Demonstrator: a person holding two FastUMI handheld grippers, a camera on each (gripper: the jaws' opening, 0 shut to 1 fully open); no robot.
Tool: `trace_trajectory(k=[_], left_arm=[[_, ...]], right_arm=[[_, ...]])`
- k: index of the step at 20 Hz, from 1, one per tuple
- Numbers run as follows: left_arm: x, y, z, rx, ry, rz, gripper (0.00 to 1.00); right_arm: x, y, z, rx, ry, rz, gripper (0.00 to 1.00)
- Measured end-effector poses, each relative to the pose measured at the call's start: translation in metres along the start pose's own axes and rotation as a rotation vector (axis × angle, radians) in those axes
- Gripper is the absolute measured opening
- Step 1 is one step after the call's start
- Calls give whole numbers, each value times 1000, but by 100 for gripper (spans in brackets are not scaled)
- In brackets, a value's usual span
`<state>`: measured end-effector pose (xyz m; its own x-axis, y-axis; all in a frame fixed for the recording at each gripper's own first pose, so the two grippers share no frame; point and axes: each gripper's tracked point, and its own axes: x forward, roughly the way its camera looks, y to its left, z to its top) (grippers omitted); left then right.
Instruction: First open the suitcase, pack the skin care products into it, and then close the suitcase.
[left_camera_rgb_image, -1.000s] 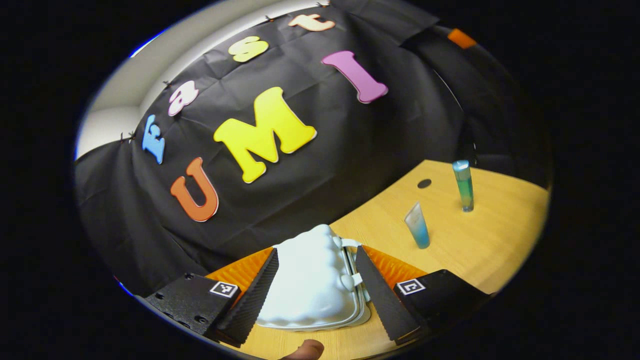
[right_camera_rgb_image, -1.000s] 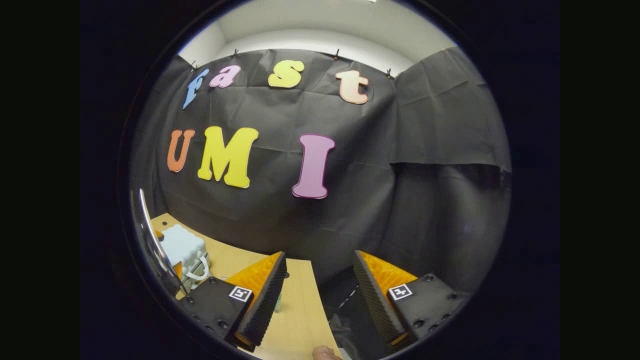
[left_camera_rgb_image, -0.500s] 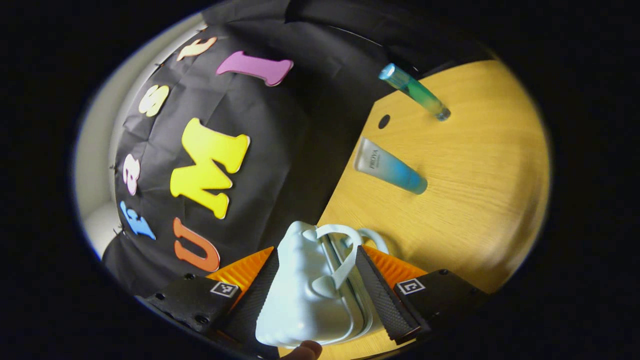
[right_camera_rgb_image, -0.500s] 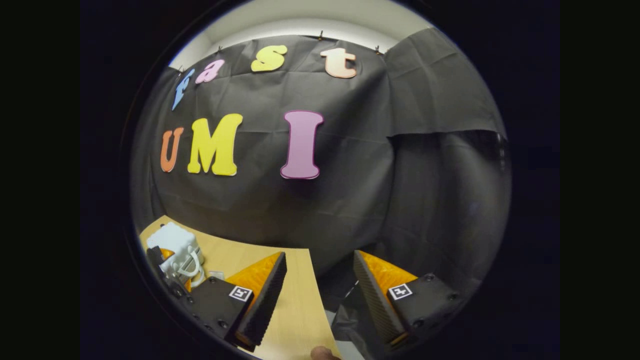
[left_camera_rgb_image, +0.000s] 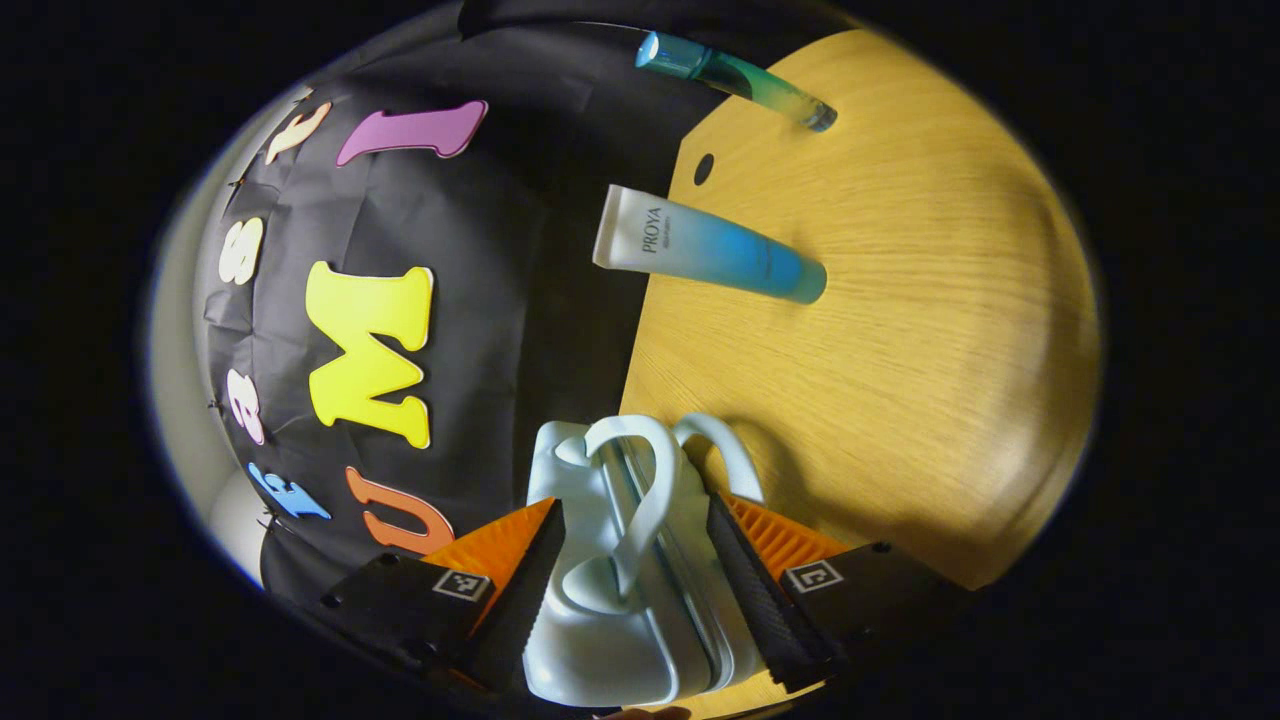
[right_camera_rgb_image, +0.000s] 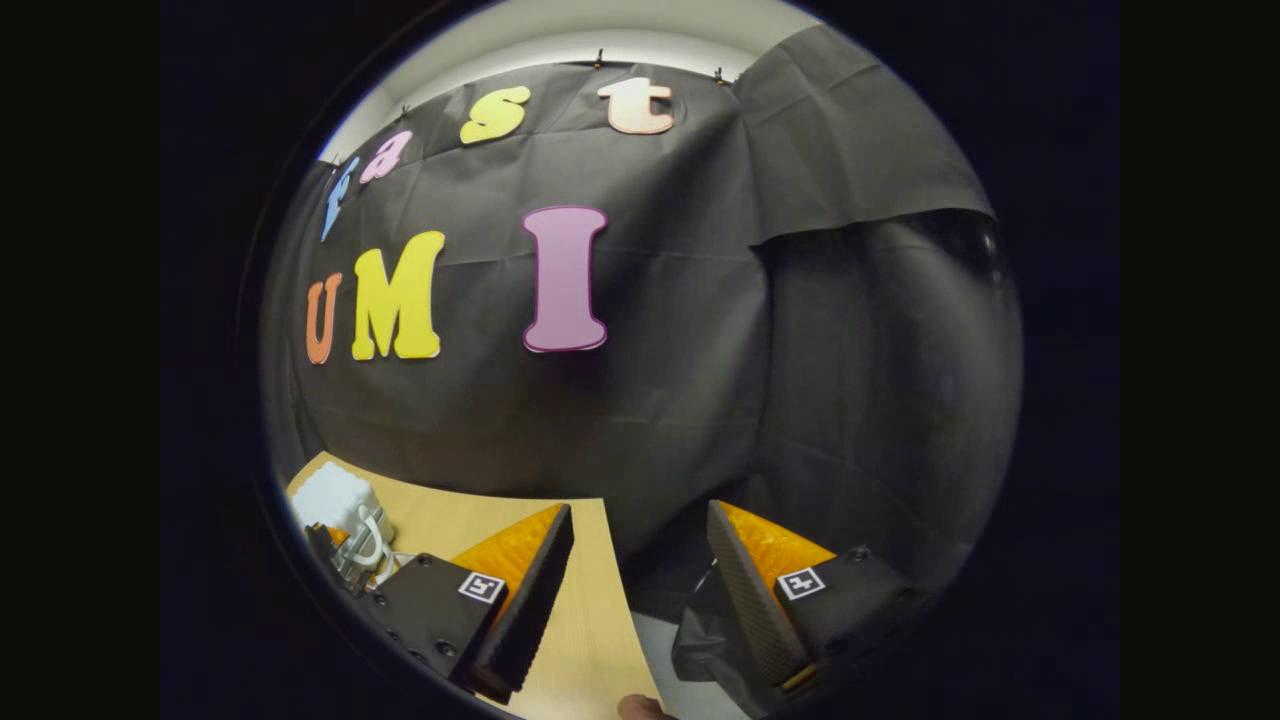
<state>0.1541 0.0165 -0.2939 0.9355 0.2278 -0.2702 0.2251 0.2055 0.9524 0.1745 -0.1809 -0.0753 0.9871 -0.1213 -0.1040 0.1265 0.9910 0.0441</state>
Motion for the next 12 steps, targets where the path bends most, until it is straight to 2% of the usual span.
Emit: trace_trajectory(k=[3,4,8,9,12], left_arm=[[2,5,2,19,-14,2,64],[4,4,2,28,-13,-13,62],[12,-3,-2,67,-24,-69,36],[13,-1,0,67,-39,-84,24],[11,2,1,37,-71,-105,17]], right_arm=[[-8,-3,2,-1,-4,-14,80],[-13,-2,2,-4,-5,-18,80],[-37,16,4,-26,-21,-21,80],[-43,22,5,-36,-24,-33,80],[-64,42,10,-28,-23,-49,80]])
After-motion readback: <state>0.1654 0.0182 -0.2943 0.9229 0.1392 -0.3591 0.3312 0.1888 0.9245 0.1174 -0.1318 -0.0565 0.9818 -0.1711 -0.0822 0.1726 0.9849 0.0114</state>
